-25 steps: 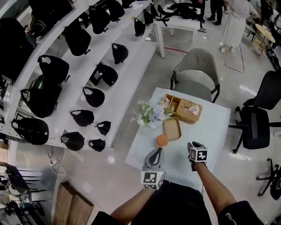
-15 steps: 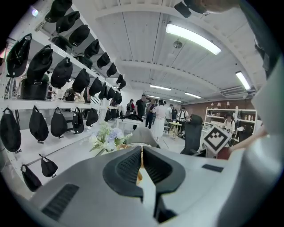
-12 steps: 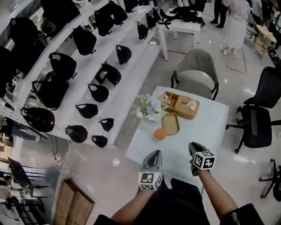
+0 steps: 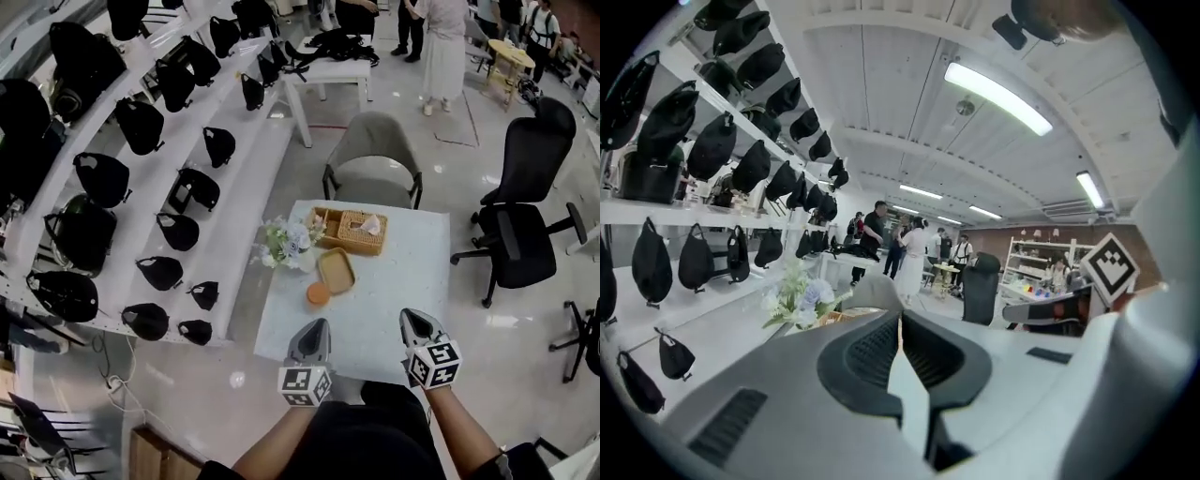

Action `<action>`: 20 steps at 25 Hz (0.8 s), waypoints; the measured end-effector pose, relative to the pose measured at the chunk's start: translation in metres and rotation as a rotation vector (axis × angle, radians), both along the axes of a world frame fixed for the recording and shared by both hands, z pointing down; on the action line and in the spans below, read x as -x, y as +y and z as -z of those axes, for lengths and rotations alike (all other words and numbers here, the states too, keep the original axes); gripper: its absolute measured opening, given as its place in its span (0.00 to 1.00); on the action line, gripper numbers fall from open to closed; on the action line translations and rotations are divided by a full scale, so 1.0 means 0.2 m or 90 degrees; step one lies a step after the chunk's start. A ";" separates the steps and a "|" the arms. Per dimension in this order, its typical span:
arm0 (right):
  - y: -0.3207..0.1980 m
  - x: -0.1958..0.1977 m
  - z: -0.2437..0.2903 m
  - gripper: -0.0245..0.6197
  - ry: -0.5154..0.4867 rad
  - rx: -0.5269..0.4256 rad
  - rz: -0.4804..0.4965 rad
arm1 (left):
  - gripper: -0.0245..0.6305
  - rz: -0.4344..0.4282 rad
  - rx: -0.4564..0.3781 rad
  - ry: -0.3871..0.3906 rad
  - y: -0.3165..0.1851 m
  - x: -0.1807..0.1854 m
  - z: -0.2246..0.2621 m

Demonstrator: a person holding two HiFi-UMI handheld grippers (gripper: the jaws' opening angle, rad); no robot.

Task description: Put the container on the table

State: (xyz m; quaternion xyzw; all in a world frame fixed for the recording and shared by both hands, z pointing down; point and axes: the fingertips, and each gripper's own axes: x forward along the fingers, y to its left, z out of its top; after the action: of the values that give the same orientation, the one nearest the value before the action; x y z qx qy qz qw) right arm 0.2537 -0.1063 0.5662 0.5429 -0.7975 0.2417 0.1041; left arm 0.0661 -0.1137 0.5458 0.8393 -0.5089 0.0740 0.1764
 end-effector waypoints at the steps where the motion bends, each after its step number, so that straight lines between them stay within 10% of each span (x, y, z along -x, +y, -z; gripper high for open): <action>1: 0.03 0.01 0.04 0.04 0.017 -0.015 -0.007 | 0.06 -0.011 -0.009 -0.003 0.00 0.02 0.03; 20: 0.46 0.44 0.40 0.04 0.087 -0.114 -0.141 | 0.06 -0.107 -0.090 0.017 0.19 0.40 0.35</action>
State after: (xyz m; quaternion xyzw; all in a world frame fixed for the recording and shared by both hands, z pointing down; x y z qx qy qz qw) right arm 0.1651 -0.0137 0.4871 0.6499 -0.7422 0.1418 0.0819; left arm -0.0142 -0.0747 0.4750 0.8904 -0.4379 0.0413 0.1169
